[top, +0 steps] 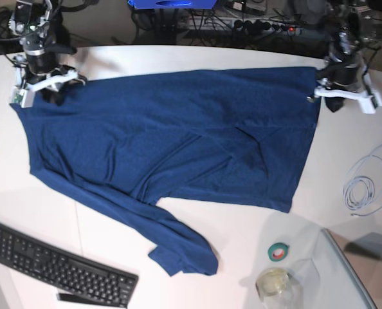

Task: Layout the t-shirt on the table in an organized manner, then fold the t-shirt properly
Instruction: 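Grasp the shirt's collar-side corners with both grippers, then pull the held collar-side corners apart with both grippers to flatten, then release the corners and move both grippers inward along the shirt edge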

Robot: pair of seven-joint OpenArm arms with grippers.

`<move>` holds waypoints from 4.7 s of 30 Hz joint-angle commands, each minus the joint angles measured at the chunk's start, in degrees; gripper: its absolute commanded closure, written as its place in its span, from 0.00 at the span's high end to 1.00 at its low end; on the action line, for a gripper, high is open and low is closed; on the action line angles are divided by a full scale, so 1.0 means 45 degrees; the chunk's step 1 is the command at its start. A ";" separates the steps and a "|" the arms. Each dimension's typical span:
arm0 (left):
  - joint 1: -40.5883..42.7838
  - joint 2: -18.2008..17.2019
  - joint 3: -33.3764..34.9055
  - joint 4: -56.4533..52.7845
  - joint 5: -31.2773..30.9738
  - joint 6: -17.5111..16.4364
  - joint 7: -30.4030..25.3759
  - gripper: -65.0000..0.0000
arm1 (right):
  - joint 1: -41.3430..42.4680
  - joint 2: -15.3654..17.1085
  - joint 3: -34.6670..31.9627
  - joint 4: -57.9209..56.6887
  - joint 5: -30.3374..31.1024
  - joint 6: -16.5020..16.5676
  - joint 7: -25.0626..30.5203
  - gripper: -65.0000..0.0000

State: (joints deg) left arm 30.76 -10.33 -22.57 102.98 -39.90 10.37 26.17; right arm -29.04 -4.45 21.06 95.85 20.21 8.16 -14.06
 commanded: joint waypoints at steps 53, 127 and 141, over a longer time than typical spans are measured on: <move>-0.1493 0.2383 -0.6326 -0.5331 0.1433 -0.9523 -0.0004 0.64 | 0.0973 0.0432 0.4551 -0.2419 0.3920 0.2982 -0.1182 0.77; -0.1962 0.1601 -0.4626 -0.5937 0.2390 -0.9504 0.0035 0.00 | 0.0856 0.0197 0.6231 -0.3533 0.4018 0.2962 -0.1925 0.02; -0.1513 0.1641 -0.4665 -0.5507 0.2390 -0.9465 0.0035 0.34 | 0.0836 0.0178 0.6251 -0.2497 0.4018 0.2962 -0.2491 0.69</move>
State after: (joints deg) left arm 23.86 -2.24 -43.35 77.08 -28.34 -31.75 27.49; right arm -24.99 -4.14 48.75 83.44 37.45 21.04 -26.46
